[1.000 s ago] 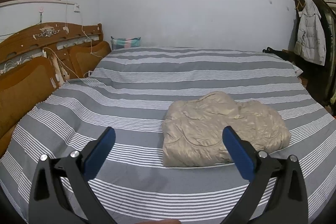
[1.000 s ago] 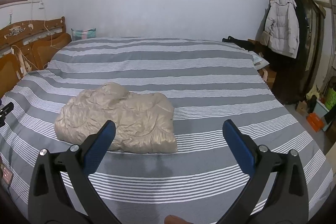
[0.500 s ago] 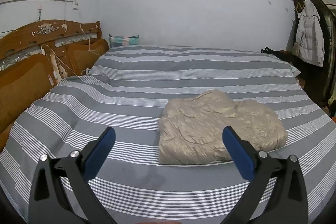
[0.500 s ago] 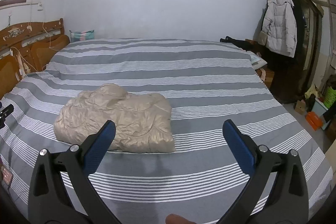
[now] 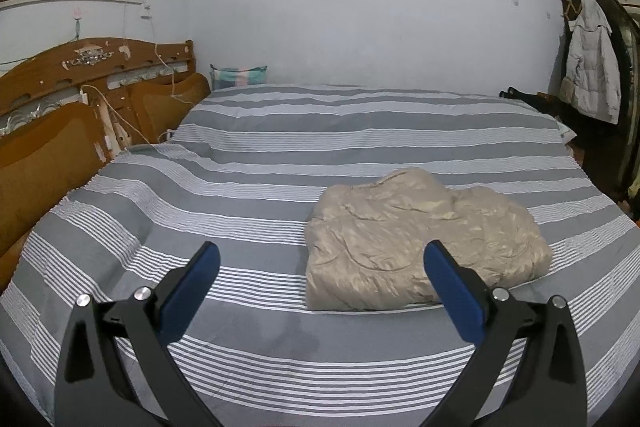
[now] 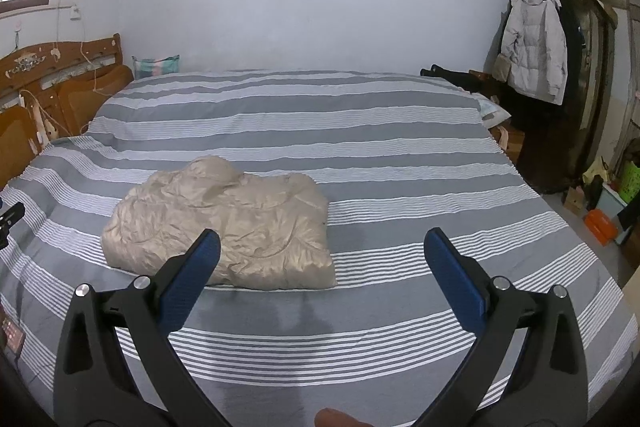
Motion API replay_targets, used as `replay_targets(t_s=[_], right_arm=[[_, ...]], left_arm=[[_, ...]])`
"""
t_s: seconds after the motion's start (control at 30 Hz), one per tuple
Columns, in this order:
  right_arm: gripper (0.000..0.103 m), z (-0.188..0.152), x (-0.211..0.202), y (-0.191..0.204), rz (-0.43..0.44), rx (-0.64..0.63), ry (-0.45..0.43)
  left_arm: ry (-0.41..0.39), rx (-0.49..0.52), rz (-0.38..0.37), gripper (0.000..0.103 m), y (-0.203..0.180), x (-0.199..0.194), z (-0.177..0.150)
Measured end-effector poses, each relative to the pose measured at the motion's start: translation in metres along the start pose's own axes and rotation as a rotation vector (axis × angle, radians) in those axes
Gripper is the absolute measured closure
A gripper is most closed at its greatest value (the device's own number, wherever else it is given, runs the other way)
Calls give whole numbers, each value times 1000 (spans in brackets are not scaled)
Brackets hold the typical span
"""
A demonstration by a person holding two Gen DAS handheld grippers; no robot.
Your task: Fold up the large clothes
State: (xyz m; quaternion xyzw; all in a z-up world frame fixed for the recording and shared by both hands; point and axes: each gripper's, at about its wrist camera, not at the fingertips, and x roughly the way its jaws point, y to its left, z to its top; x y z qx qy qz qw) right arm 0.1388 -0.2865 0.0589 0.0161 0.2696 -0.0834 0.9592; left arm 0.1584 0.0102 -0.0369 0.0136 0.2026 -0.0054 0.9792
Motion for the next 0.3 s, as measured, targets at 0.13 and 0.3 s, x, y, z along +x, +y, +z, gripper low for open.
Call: replay_targets(t_s=[0.13, 0.3], right_arm=[[3, 0, 2, 0, 5, 3, 4], [3, -2, 3, 0, 6, 0, 8]], left_arm=[[4, -5, 11, 2, 2, 0, 1], [7, -12, 18, 2, 3, 0, 1]])
